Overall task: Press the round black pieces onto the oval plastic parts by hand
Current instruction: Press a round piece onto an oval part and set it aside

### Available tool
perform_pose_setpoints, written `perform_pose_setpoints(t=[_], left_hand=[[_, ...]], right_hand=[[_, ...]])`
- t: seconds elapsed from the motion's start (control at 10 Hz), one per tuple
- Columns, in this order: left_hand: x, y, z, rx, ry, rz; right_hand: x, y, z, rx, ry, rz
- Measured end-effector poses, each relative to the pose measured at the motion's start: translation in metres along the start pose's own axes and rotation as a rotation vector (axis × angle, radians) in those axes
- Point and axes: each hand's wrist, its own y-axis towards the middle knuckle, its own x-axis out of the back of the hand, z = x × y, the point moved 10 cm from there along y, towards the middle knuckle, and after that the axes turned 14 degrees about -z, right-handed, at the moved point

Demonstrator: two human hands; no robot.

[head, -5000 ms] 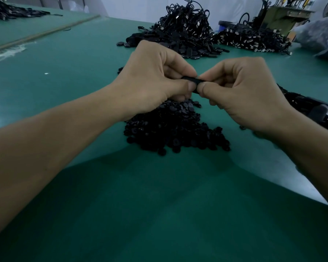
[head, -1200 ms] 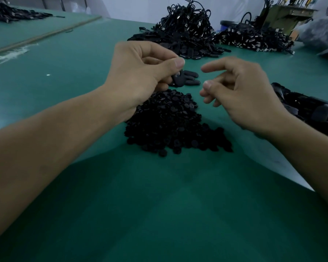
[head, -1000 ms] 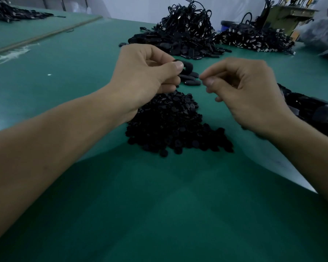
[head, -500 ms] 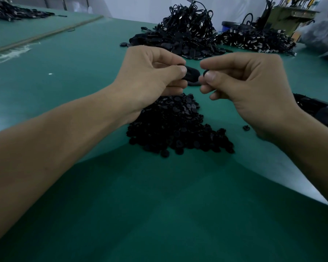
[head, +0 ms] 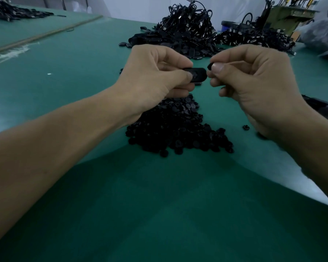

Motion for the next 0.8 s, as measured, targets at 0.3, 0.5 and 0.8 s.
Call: perform_pose_setpoints(t=[0.3,0.5,0.8], left_hand=[[0.0031,-0.0002,-0.0021,-0.009,-0.017,-0.016],[0.0042,0.0014,-0.0013,-0.027,-0.006,-0.021],[0.0046,0.0005,-0.0014,-0.019,-0.010,-0.024]], right_hand=[[-0.0067,-0.0032,-0.0057,-0.103,0.102,0.050],[-0.0048,-0.0030,-0.0051,-0.103,0.103,0.029],[-0.0012,-0.0016,0.0017,-0.023,0.016,0.018]])
